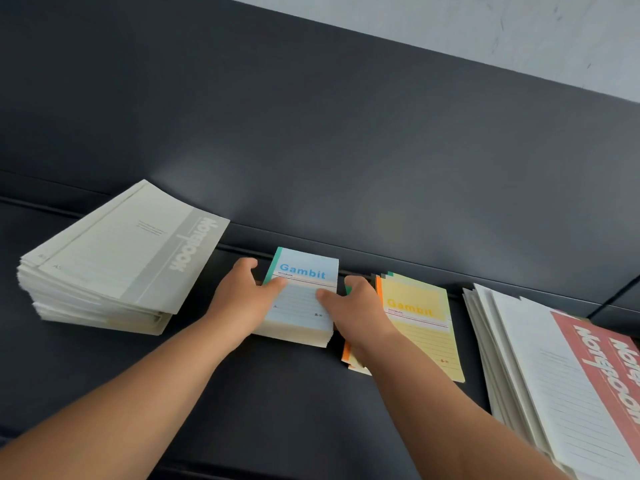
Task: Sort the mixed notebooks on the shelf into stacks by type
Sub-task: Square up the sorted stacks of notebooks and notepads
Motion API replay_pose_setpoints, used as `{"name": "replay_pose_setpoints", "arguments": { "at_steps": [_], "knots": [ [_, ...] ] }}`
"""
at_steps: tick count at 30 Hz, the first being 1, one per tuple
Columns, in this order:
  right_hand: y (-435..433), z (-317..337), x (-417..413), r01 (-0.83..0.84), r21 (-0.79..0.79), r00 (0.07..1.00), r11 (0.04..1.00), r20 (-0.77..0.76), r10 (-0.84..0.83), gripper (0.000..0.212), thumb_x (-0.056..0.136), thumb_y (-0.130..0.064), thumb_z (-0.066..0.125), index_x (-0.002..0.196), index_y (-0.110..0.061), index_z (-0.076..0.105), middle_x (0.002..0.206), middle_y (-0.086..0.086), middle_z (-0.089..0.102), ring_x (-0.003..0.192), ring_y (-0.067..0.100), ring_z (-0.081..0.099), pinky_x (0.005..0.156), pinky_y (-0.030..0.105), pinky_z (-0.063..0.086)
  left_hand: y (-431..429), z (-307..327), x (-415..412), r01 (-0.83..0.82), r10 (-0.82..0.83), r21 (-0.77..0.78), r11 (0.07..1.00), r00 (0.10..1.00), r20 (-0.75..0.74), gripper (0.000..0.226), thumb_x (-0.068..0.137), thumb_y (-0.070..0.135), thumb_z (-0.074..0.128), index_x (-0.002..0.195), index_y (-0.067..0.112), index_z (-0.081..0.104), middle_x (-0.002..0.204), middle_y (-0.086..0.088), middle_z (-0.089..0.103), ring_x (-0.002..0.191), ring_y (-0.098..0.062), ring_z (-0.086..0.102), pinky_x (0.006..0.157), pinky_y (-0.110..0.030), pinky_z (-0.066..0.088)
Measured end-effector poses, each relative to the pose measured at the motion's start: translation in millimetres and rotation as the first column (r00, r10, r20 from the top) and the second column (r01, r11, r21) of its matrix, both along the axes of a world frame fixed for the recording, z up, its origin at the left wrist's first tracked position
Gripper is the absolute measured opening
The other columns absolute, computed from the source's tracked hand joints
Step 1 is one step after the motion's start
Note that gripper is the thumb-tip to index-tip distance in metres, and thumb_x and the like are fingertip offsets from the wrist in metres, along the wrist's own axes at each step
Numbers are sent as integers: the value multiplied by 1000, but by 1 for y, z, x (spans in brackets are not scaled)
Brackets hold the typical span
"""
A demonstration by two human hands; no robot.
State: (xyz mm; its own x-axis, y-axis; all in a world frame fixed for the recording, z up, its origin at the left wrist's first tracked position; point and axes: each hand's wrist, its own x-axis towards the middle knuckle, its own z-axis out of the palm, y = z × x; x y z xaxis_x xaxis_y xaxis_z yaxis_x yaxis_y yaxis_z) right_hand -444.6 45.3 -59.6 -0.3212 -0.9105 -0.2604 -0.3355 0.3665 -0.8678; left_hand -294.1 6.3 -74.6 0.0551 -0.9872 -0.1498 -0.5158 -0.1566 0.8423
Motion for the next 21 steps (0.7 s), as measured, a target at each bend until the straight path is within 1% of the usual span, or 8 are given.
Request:
{"name": "replay_pose_setpoints", "arguments": {
  "at_steps": [6, 9, 11, 14, 16, 18, 19, 21],
  "knots": [
    [-4, 0, 1, -30, 58, 998, 998, -47, 33, 36, 94, -20, 58, 126, -10, 46, 108, 0, 62, 85, 12, 61, 54, 21, 44, 1, 2, -7, 8, -11, 15, 1000, 986, 166, 65, 92, 44, 56, 146, 18, 31, 129, -5, 53, 94, -16, 50, 73, -32, 45],
    [1, 6, -2, -65, 56, 997, 996, -36, 67, 39, 96, -19, 54, 132, -11, 41, 106, -1, 55, 86, 13, 55, 53, 19, 40, 2, 5, -7, -3, -4, 44, 999, 988, 154, 64, 93, 47, 53, 146, 17, 32, 134, -5, 51, 106, -21, 54, 82, -36, 48],
    [6, 13, -9, -76, 15, 997, 997, -24, 76, 38, 97, -18, 52, 133, -13, 42, 88, -3, 53, 70, 8, 47, 43, 15, 35, 6, 12, -8, -7, 9, -11, 1000, 982, 190, 62, 94, 47, 50, 145, 15, 34, 138, -7, 49, 119, -27, 51, 89, -38, 44],
    [17, 26, -25, -33, -51, 998, 998, -61, 29, 14, 95, -14, 50, 89, -22, 41, 62, -7, 35, 53, 11, 30, 36, 12, 24, 20, 29, -20, 32, 31, -246, 969, 968, 250, 61, 94, 42, 52, 146, 14, 34, 145, -5, 44, 134, -26, 38, 101, -39, 37],
    [24, 31, -43, -36, -121, 997, 992, -69, 28, 22, 94, -15, 51, 80, -27, 39, 70, -11, 38, 61, 9, 34, 54, 17, 31, 34, 42, -35, 115, -31, -349, 930, 971, 238, 61, 94, 39, 52, 147, 17, 32, 149, 0, 38, 138, -20, 31, 107, -35, 31],
    [37, 33, -62, -9, -165, 995, 986, -101, -8, 20, 97, -22, 53, 115, -28, 55, 107, -13, 55, 97, 8, 52, 79, 23, 37, 48, 48, -54, 220, -137, -358, 907, 961, 241, 61, 95, 40, 50, 149, 20, 28, 153, 4, 32, 139, -16, 29, 108, -32, 30],
    [43, 33, -71, 9, -165, 990, 986, -139, -32, 39, 98, -25, 53, 137, -26, 47, 130, -11, 53, 118, 13, 51, 88, 26, 36, 54, 48, -64, 268, -191, -336, 903, 950, 245, 62, 96, 42, 48, 150, 22, 25, 155, 6, 28, 139, -15, 29, 108, -33, 30],
    [55, 29, -88, 39, -159, 965, 987, -250, -78, 54, 98, -28, 53, 149, -23, 35, 150, -7, 42, 135, 18, 43, 98, 31, 40, 65, 46, -81, 357, -287, -268, 895, 920, 267, 65, 97, 46, 45, 152, 25, 18, 158, 9, 20, 141, -15, 28, 110, -34, 29]
  ]
}}
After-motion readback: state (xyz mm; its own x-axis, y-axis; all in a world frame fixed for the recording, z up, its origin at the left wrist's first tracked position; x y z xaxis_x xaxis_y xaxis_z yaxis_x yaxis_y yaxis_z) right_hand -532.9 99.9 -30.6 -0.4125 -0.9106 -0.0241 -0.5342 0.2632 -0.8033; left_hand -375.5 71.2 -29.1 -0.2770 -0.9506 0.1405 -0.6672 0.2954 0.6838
